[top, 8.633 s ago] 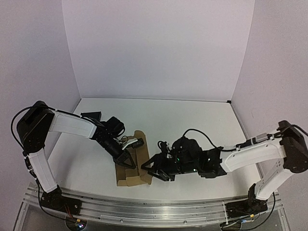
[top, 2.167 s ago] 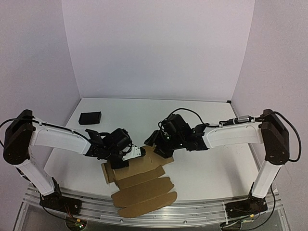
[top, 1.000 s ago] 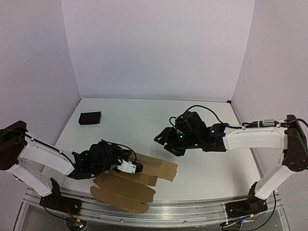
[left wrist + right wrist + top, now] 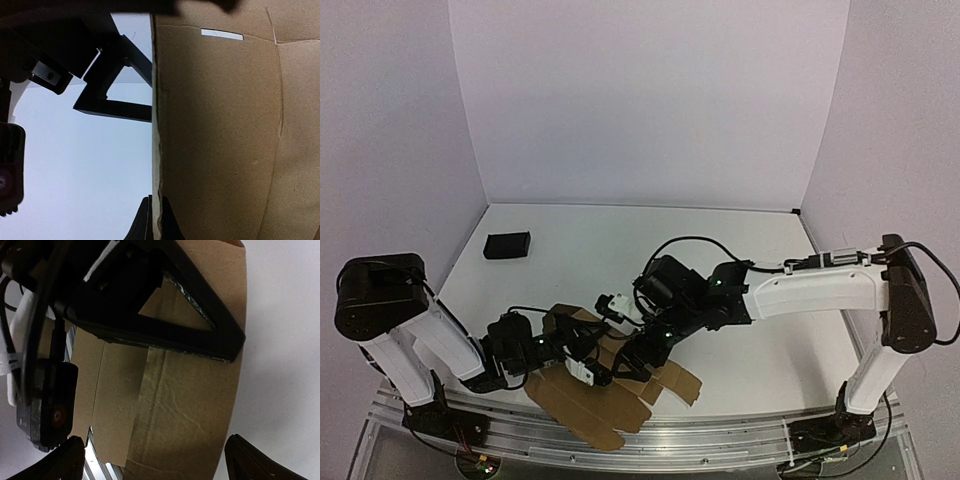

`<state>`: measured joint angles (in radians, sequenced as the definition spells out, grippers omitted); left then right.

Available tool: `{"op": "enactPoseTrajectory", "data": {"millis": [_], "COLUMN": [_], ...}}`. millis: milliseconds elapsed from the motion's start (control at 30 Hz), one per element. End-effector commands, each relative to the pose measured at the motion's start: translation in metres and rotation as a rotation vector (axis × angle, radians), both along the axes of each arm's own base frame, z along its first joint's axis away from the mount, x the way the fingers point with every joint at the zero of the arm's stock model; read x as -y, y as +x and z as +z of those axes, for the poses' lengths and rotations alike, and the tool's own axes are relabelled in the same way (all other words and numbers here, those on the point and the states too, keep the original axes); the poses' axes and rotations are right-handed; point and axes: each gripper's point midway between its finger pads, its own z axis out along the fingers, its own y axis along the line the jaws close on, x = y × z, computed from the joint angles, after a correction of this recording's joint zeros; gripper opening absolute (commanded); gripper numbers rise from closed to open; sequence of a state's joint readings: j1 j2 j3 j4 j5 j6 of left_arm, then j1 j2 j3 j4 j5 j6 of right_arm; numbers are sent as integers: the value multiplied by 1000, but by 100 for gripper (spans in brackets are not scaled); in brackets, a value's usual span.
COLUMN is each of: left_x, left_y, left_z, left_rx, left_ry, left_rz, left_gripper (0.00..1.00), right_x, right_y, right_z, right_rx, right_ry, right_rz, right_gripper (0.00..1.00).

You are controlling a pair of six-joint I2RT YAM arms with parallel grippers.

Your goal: Fold the paper box

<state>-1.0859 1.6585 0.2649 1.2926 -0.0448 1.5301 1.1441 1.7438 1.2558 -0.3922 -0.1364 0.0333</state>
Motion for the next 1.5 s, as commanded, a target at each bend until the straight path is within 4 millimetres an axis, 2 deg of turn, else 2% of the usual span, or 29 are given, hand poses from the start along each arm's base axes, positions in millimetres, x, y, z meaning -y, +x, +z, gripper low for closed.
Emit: {"op": "enactPoseTrajectory", "data": {"millis": [0,133,267,467,600,667,833,1033,1100,1200,1267,1367,1467], "left_x": [1,-1,-3,1,3,2,0,-12,-17,-23,-25,-41,-56], "left_y": [-4,-5,-9,-6,-5,-4,-1,1,0,-6,-26,-62,-61], "left_z": [21,21,17,19,19,18,20,32,28,26,43,46,42], "left_rx": [53,56,56,58,56,53,56,54,6,-171,-338,-546,-731], "left_ry": [-75,-75,-64,-68,-67,-62,-62,-70,-34,32,21,79,69], "left_rz": [-19,-22,-34,-30,-29,-25,-3,38,49,55,-11,-97,7], "left_gripper": [0,0,0,0,0,1,21,57,66,78,84,90,89], "right_x": [-17,-10,-9,-9,-8,-9,-4,7,11,21,26,31,36], "right_y": [5,18,23,23,25,26,30,33,36,43,47,52,59], "right_z": [0,-12,-13,-18,-15,-12,-8,-4,-2,-1,-2,-2,1], "right_rx": [-12,36,61,48,59,62,97,146,174,233,269,309,358], "right_ry": [5,-42,-53,-61,-58,-53,-57,-69,-77,-105,-125,-147,-171], "right_rz": [-25,-80,-100,-109,-119,-118,-133,-137,-140,-148,-133,-127,-124], "right_gripper": [98,94,82,67,55,53,47,47,47,47,47,45,45]}}
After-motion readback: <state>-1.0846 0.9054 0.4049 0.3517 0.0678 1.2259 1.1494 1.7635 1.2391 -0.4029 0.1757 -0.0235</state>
